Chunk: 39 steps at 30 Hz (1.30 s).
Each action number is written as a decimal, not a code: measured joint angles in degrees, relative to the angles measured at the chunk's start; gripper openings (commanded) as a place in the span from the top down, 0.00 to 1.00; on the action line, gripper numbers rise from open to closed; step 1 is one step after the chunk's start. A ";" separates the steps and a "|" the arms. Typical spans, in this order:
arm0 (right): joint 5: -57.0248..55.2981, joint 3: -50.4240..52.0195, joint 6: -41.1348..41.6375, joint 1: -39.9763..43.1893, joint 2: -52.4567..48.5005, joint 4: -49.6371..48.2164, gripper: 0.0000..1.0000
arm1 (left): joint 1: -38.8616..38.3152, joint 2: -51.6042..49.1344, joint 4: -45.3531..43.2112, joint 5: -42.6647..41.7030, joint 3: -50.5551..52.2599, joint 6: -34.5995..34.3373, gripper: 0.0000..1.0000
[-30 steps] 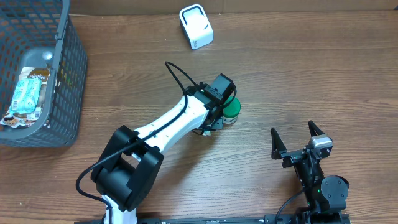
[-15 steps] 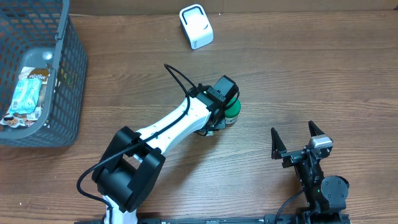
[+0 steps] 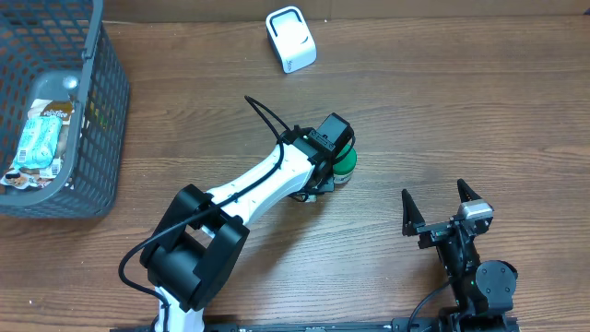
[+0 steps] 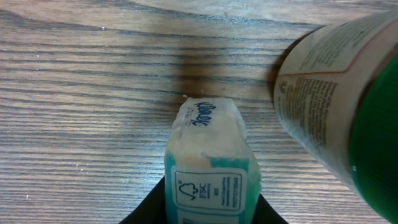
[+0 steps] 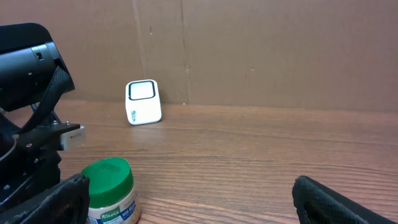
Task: Scan the item barcode
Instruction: 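Lower the Kleenex pack upright onto the table left of the jar, then open the left gripper and withdraw it toward the gray basket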
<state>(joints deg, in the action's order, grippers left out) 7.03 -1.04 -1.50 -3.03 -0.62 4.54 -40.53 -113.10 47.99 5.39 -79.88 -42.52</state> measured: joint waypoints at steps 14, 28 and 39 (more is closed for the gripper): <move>0.02 -0.02 0.00 0.00 0.00 -0.02 0.00 | 0.00 -0.39 0.00 0.00 0.00 -0.61 0.54; 0.04 0.00 -0.02 0.00 0.00 -0.04 0.00 | 2.60 -0.09 11.72 0.04 -9.18 4.33 0.51; 0.04 -0.02 -0.02 -0.02 0.00 -0.02 0.00 | 5.07 1.81 18.47 1.09 -19.06 13.49 0.76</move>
<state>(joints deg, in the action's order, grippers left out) 7.07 -1.06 -1.52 -3.05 -0.62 4.51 -35.46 -111.28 66.46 6.48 -98.94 -29.04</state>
